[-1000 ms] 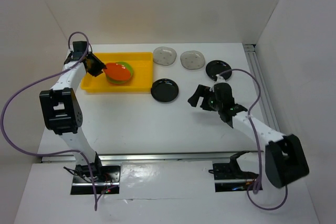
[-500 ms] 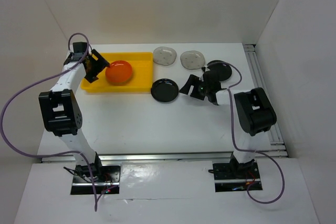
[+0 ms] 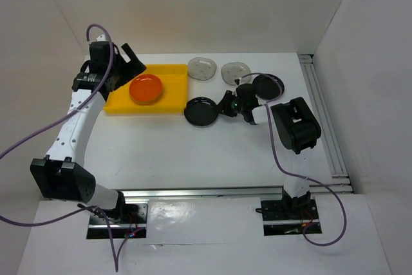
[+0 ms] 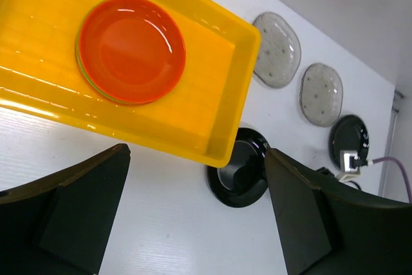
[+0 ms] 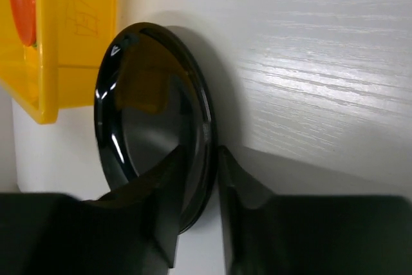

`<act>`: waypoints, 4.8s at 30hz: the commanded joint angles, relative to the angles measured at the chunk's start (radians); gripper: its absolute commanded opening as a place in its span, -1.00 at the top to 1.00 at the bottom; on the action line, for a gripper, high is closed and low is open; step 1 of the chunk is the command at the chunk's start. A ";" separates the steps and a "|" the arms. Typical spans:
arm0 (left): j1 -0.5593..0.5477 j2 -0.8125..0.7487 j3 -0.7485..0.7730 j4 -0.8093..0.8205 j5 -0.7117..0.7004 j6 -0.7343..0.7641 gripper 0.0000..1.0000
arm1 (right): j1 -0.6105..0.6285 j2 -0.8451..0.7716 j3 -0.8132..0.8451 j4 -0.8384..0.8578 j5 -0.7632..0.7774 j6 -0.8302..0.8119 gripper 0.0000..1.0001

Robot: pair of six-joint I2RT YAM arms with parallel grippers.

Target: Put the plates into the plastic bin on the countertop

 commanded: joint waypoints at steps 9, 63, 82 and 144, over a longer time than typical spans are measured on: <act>-0.147 0.094 0.066 -0.040 0.077 0.113 -0.98 | 0.040 -0.170 -0.078 -0.348 0.445 0.040 1.00; 0.305 0.345 -0.123 0.423 0.456 -0.090 1.00 | -0.044 -0.878 -0.377 -0.344 0.418 -0.005 -1.00; 0.287 0.506 -0.065 0.431 0.421 -0.146 1.00 | -0.112 -0.837 -0.386 -0.281 0.307 -0.026 -1.00; 0.045 0.341 0.480 -0.221 0.251 0.127 -1.00 | -0.531 0.082 -0.011 -0.307 0.322 0.211 0.56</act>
